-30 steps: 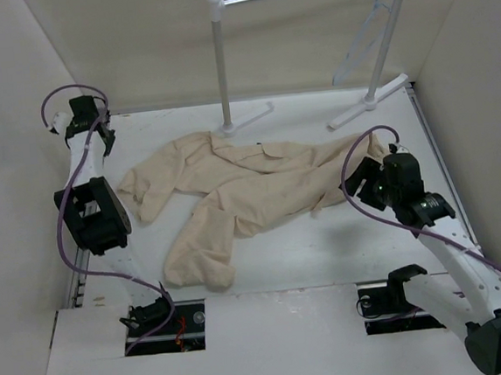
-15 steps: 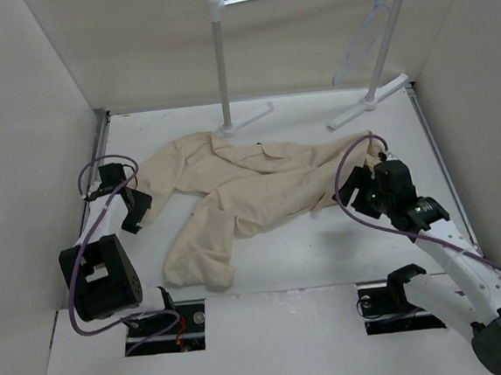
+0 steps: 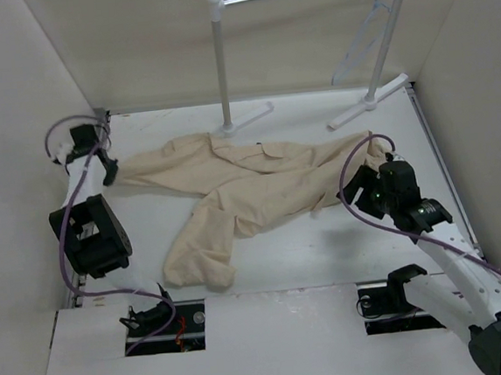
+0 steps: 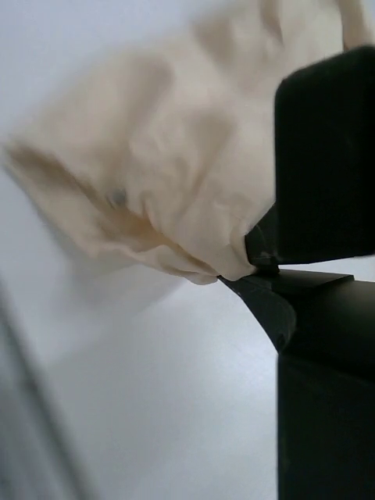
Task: Place the trousers on the hanger
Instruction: Flatten out the trousers at the center of the board.
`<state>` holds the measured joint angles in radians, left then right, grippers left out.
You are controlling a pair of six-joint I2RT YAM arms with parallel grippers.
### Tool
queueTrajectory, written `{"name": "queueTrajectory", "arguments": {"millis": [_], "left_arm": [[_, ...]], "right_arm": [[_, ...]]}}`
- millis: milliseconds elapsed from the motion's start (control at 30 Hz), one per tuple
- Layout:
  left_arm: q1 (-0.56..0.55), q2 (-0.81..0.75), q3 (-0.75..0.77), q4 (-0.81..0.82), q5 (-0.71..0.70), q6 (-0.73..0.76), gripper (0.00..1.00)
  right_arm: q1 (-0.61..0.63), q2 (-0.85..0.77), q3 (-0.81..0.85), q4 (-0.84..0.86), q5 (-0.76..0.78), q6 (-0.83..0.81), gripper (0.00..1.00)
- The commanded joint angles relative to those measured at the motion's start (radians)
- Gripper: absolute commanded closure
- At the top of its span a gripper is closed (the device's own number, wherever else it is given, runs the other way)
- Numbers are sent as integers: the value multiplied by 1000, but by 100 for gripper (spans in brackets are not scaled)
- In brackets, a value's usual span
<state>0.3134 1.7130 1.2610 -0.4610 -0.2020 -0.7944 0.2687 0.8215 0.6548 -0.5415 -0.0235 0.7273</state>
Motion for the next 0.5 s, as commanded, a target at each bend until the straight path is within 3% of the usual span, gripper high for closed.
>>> {"name": "queueTrajectory", "arguments": {"millis": [0,167,233,300,467], "left_arm": [[36,38,286,-28,-102,53,99],[36,268,581,-165,-51,110,77],[30,309,615,-189,-68,119,61],[20,294,592,-197,-74,118,50],[-32,117,344,-122,-102,97,47]], "right_arm": [[-27,-36,-3,18,22,17,24],[-49,-53,-4,-9,28,21,23],[-56,-53,0,-15,30,21,22],[-58,-44,12,-20,30,17,21],[-79,16,29,15,42,18,21]]}}
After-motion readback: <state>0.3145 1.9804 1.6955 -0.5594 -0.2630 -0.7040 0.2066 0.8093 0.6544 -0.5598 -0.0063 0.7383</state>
